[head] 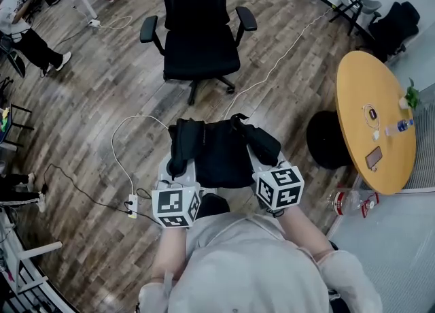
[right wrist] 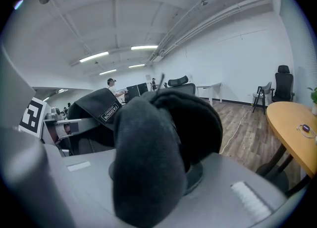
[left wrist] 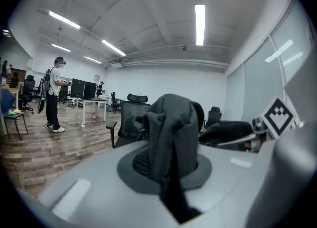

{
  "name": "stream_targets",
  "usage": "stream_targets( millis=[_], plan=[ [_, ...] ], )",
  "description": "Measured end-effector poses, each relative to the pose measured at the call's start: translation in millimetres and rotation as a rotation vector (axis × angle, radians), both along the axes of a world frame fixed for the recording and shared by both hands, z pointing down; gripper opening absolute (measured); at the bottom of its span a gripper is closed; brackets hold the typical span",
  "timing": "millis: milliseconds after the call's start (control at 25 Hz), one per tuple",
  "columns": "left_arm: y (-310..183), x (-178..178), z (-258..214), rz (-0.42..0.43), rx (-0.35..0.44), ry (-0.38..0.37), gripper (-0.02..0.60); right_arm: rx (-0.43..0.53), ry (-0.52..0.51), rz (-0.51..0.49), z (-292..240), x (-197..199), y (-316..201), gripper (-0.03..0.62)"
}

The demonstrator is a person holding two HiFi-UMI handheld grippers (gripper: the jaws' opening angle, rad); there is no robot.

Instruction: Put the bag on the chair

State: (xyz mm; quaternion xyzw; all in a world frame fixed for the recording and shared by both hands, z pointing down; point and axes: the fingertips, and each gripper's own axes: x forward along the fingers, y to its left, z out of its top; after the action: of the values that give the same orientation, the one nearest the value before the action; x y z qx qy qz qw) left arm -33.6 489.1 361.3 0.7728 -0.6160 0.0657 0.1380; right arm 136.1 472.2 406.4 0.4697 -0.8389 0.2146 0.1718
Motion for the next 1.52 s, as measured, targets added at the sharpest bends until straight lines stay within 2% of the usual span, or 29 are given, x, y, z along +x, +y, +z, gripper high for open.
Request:
stream_targets(
  millis=[240,440,640,920,1240,1520],
  plan=[
    [-60,-45,-11,0.033,0.0,-0.007,0.032,0.002,-0.019,0.026,-8,-46,-57,0.031],
    [-102,-75,-15,0.022,-0.017,-0.007,0.032,-0.004,-0.014,0.007,-12,-77,-100,0.031],
    [-138,-80,-6,0.003,-0.026,-0.009,0.032,-0.014,-0.025,-0.016,-3,-83,-139,0.031],
    [-213,-85,1,-0.017,-0.063,-0.015,0.032,-0.05,-0.046,-0.048,8,-89,-221,0.031],
    [-346,-84,15,-0.064,-0.096,-0.013,0.032,-0.08,-0.046,-0.092,21,-91,-357,0.031],
    [-460,-68,25,-0.087,-0.115,0.007,0.032,-0.084,-0.036,-0.123,27,-75,-474,0.031]
  ],
)
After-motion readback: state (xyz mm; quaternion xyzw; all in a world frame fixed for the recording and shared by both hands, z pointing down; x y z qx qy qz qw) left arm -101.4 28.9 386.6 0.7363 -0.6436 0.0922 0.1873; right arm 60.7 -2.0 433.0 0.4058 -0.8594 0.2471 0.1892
